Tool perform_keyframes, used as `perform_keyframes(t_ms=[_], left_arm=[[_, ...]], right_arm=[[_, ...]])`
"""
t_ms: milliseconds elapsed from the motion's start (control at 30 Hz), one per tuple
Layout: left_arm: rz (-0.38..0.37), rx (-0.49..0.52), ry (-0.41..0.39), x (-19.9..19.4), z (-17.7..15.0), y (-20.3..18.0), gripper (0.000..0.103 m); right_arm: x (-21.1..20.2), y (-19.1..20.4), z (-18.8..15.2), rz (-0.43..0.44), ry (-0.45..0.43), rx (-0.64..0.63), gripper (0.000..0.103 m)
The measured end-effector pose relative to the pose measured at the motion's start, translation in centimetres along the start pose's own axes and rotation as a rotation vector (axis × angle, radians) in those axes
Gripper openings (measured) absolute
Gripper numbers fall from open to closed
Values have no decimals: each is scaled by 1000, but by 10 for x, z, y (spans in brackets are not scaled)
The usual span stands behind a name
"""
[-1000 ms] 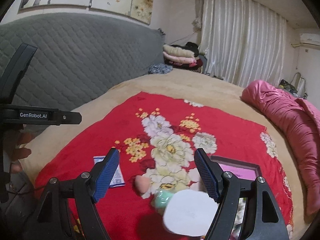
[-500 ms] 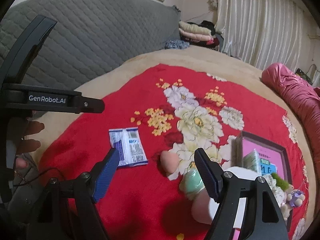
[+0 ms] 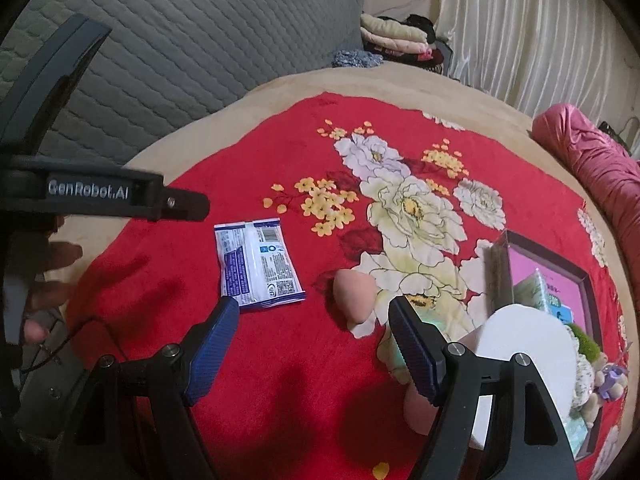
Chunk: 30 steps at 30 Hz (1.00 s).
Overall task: Organize soft objects
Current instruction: 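Grasp the wipes packet with the left tool while the right tool grasps the pink sponge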
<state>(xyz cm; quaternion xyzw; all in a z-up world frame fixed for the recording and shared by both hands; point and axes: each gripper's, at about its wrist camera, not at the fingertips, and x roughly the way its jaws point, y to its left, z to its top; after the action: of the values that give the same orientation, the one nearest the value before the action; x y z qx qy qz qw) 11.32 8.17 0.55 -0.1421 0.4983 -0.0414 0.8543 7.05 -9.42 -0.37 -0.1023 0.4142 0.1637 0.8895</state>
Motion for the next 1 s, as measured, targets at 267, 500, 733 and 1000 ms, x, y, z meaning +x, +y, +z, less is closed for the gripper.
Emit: perform_keyframes(t_ms=[267, 500, 733, 1000], left_arm=[[-17, -71, 64, 33, -8, 15, 70], [-49, -110, 93, 56, -7, 20, 70], [-47, -126, 116, 70, -8, 21, 70], [-44, -114, 133, 77, -6, 19, 70]], right_arm=[[21, -3, 3, -26, 36, 13, 78], [39, -5, 11, -71, 53, 7, 78], [41, -3, 18, -78, 36, -5, 78], [58, -4, 23, -120, 90, -10, 78]])
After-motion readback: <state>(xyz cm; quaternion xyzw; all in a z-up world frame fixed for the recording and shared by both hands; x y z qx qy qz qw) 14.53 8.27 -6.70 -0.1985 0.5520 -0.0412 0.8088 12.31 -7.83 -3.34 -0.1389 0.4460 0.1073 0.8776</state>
